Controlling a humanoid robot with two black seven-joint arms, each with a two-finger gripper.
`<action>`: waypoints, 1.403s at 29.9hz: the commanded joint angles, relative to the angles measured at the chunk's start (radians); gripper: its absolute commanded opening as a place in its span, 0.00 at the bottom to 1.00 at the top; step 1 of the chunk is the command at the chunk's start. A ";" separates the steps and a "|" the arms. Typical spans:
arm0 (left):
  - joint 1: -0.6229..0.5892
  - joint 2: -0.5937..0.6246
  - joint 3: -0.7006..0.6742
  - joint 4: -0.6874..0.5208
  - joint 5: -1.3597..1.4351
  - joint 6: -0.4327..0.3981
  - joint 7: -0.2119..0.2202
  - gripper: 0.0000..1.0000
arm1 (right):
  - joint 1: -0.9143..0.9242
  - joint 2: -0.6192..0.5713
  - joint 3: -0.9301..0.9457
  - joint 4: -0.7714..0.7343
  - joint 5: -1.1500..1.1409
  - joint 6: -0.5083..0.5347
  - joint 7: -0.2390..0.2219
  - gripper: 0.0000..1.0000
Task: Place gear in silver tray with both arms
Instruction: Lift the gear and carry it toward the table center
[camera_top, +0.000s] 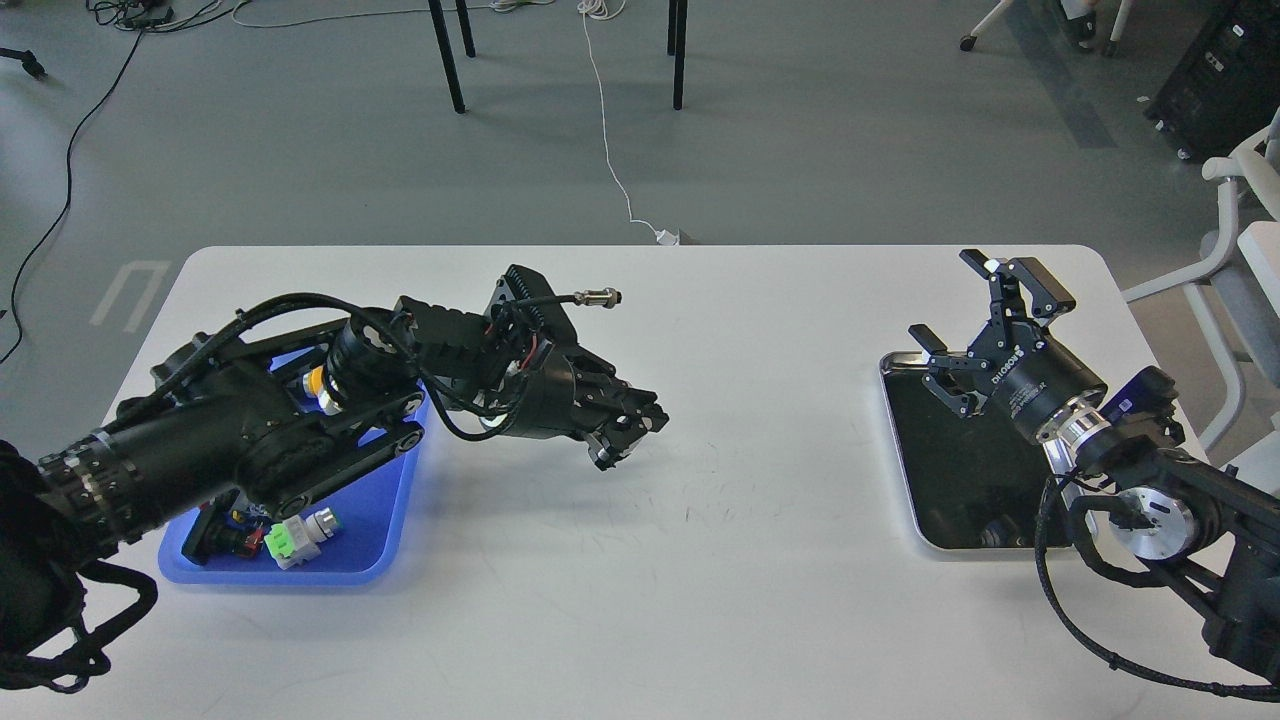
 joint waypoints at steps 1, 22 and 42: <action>-0.030 -0.077 0.046 0.090 0.000 0.000 0.000 0.19 | -0.006 -0.008 -0.003 -0.001 0.001 0.000 0.000 0.99; -0.081 -0.252 0.195 0.268 0.000 0.000 0.000 0.20 | -0.009 -0.014 -0.003 -0.001 -0.001 0.000 0.000 0.99; -0.104 -0.252 0.183 0.255 0.000 0.005 0.000 0.80 | -0.005 -0.023 -0.005 0.001 -0.001 0.001 0.000 0.99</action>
